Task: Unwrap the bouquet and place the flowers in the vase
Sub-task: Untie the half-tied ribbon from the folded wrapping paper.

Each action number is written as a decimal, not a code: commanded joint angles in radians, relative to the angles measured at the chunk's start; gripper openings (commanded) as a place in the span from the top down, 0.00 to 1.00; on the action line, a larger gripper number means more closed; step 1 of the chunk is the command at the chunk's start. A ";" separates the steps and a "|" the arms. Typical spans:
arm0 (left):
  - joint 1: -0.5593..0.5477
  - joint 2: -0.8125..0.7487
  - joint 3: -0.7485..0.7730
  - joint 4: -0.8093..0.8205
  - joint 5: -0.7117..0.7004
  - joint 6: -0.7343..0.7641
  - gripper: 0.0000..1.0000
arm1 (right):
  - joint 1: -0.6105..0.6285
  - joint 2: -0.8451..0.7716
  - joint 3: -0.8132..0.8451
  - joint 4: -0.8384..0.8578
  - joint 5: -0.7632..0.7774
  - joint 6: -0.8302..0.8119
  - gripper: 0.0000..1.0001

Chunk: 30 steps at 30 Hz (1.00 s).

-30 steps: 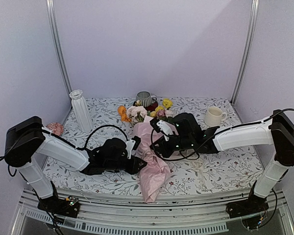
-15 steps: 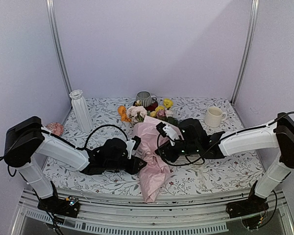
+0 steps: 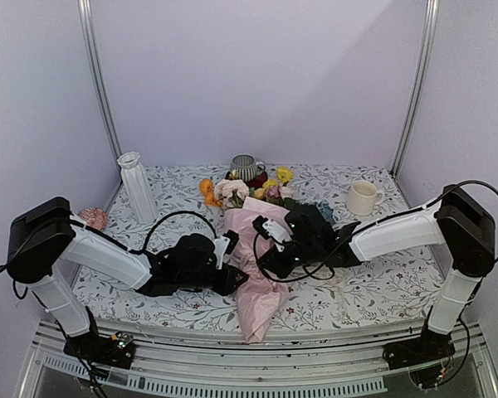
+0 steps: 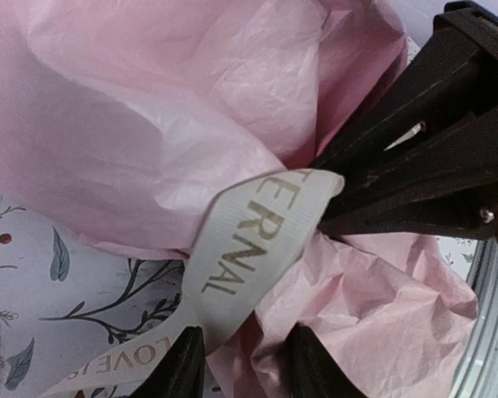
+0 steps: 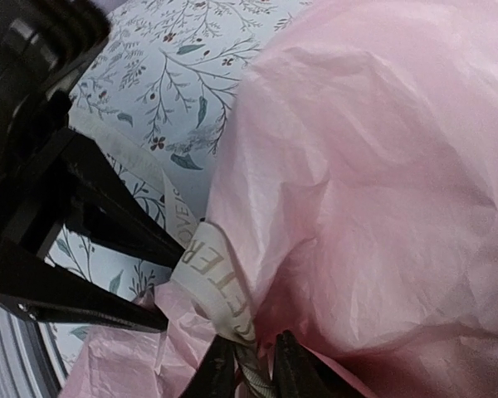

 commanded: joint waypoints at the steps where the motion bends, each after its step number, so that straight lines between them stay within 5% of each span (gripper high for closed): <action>1: -0.012 -0.017 0.004 -0.022 -0.015 0.013 0.62 | 0.012 -0.021 -0.013 -0.032 0.030 -0.005 0.90; 24: -0.011 -0.021 0.028 -0.074 -0.073 0.014 0.64 | 0.013 -0.267 -0.181 -0.004 0.271 0.030 0.94; 30: -0.012 -0.021 0.035 -0.074 -0.067 0.013 0.64 | 0.012 -0.314 -0.187 0.033 0.208 -0.017 0.96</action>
